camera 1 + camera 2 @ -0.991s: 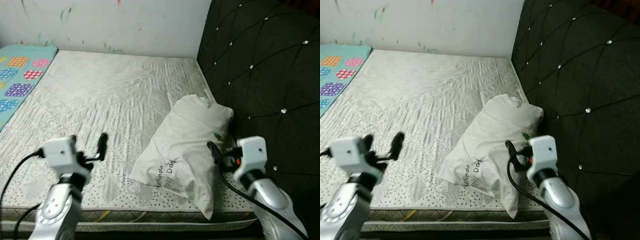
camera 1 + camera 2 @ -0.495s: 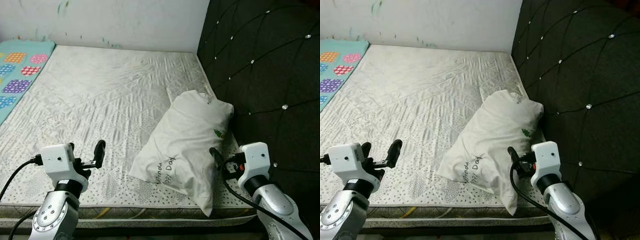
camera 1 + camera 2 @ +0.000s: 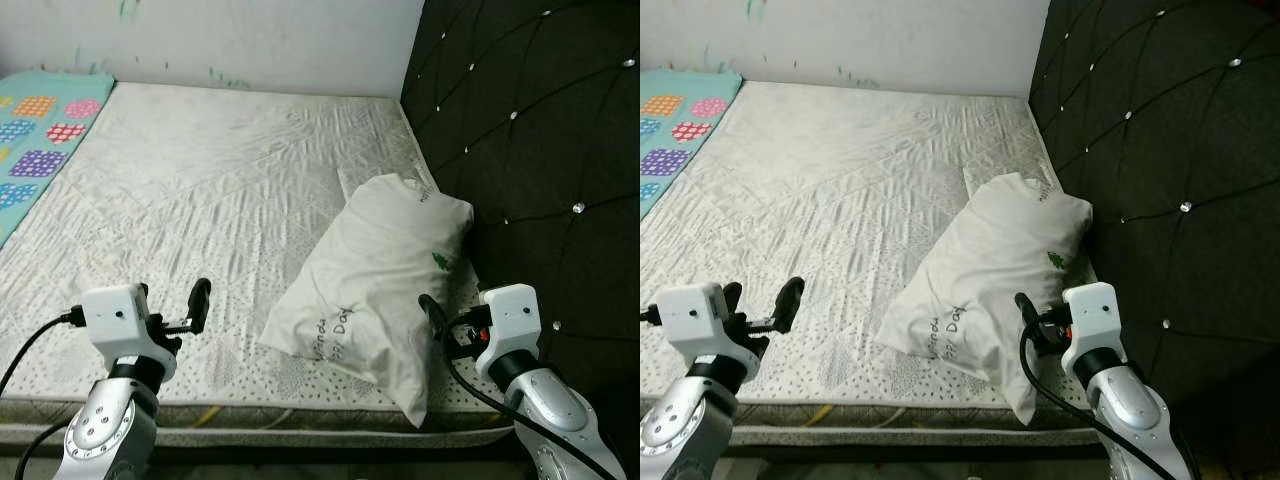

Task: Clean up the room

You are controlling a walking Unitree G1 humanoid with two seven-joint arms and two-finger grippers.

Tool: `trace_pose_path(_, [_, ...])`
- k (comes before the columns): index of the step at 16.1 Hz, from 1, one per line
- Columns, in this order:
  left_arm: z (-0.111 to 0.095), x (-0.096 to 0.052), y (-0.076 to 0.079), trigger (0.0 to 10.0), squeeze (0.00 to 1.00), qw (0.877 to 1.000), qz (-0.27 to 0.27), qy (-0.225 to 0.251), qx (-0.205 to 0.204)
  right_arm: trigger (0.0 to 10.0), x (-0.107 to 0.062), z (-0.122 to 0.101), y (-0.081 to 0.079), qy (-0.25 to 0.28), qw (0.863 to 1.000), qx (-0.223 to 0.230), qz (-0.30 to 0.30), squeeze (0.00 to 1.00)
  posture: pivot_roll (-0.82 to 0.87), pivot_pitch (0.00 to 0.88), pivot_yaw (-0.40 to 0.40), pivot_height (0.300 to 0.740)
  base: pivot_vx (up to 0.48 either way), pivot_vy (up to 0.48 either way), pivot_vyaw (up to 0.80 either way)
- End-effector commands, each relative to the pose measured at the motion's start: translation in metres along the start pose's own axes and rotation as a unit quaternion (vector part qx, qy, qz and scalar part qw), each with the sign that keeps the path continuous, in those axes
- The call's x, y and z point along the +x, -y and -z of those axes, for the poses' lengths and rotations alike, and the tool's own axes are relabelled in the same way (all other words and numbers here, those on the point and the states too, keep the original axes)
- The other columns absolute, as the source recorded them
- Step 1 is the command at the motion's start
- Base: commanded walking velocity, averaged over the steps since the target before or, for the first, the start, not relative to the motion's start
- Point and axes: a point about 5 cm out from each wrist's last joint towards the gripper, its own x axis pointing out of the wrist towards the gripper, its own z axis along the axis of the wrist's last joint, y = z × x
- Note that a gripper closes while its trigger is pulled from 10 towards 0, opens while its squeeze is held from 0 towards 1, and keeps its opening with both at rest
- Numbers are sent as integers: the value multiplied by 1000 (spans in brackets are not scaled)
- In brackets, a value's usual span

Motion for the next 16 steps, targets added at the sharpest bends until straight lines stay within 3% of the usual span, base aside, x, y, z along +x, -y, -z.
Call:
trace_pose_path(1, [-7,0,2,10000,0,1000,-5,13,5,10000,0,-2,3,1,1000,-4,4,0,-46,95,-51,687,0,0,0])
trace_pose_path(5, [-9,1,-3,10000,0,999,-28,18,4,10000,2,-2,5,1,1000,-13,1,0,-46,100,-59,683,0,0,0])
trace_pose_path(11, [-8,0,-2,10000,0,999,-37,17,4,10000,4,-3,7,2,1000,-20,-6,0,-50,102,-67,613,0,0,0])
trace_pose_path(16, [-14,1,-7,10000,0,998,-55,34,8,10000,9,-6,14,5,999,-32,-1,0,-51,100,-71,613,0,0,0])
